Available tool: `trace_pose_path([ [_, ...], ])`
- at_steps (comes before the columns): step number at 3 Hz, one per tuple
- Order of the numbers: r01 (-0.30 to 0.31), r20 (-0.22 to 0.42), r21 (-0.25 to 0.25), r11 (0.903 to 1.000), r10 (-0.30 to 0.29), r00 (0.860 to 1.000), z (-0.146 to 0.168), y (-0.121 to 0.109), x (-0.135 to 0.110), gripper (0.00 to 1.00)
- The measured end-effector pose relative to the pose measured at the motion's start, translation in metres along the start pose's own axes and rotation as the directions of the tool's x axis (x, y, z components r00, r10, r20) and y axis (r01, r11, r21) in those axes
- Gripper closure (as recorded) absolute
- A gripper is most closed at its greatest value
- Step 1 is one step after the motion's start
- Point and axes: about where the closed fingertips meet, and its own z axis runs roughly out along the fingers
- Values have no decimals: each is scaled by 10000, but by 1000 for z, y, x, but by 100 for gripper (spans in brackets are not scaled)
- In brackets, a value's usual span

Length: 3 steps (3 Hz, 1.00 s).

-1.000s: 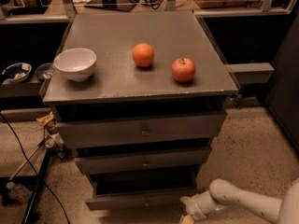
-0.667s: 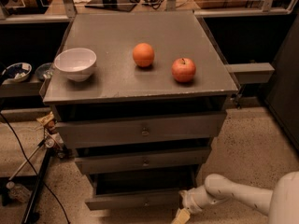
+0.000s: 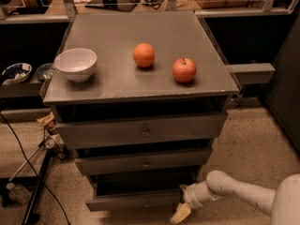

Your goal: Open bottom drawer

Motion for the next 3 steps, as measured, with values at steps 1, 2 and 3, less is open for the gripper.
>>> trace_pose_path([
  [1,5,3,11,10000,-5,10000,0,-1,0,0],
  [2,-131,203,-93,9999,133,9997,8,-3,2,0],
  [3,-142,440,-257,9996,154,9989,27,-22,-5,0],
])
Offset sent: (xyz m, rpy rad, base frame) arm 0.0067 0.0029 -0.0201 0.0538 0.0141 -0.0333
